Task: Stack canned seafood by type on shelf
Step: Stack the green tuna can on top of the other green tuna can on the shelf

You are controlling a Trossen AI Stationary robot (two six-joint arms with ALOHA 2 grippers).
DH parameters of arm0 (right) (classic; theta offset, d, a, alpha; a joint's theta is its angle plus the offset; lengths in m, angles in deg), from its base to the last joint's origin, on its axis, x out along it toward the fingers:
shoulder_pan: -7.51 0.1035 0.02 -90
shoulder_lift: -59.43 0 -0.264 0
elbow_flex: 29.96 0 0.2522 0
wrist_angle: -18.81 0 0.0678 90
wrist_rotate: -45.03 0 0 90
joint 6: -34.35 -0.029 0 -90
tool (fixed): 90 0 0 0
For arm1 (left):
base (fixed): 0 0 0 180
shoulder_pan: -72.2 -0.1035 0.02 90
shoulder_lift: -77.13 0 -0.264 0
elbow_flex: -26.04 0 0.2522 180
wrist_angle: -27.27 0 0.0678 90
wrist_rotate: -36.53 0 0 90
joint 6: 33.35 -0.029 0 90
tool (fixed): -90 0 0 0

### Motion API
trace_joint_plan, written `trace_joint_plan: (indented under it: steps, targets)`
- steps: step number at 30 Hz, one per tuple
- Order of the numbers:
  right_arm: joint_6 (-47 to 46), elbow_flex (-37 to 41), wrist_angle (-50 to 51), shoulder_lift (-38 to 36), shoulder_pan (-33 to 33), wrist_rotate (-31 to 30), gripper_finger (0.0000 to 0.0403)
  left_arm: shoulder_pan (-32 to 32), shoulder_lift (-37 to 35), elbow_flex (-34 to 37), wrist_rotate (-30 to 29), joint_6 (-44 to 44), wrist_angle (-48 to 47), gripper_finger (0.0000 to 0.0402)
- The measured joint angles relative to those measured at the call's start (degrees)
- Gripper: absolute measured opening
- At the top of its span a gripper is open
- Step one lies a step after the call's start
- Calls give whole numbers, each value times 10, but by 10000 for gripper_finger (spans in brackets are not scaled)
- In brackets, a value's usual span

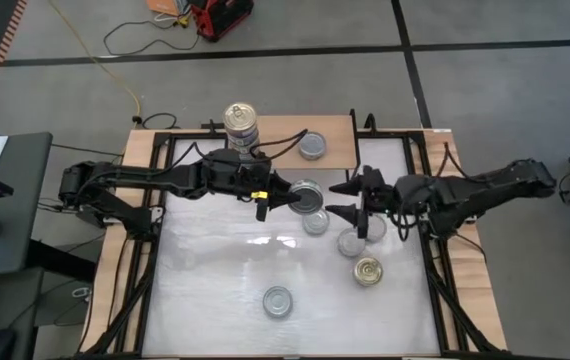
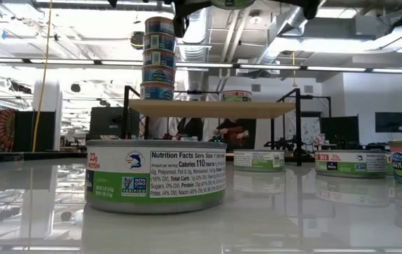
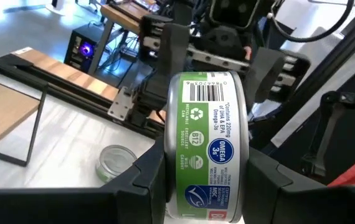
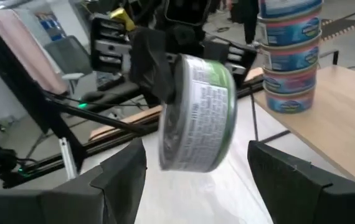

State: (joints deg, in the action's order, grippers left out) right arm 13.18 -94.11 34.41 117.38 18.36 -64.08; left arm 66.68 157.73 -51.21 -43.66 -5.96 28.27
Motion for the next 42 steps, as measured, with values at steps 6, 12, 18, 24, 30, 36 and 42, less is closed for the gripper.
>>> trace_joint_plan:
  steps: [6, 12, 18, 24, 30, 36, 42]
  targets:
    - [-2, 0, -18, 7, -25, 6, 302, 0, 0, 0, 2, -8, 4, 135]
    - [-2, 0, -58, 22, -28, 47, 302, 0, 0, 0, 0, -21, 8, 135]
    - [-19, 1, -67, 40, -53, 61, 299, 0, -1, 0, -2, -22, 17, 135]
    - [-28, 0, -100, 56, -71, 90, 254, 0, -1, 0, -2, -22, 16, 135]
    - [-31, 0, -108, 73, -77, 90, 159, 0, 0, 0, -7, -40, 4, 135]
    - [-20, 1, -105, 77, -77, 101, 160, 3, -1, 0, -28, -82, -21, 162]
    - [-21, 1, -106, 77, -77, 101, 160, 2, -5, 0, -40, -139, 6, 235]
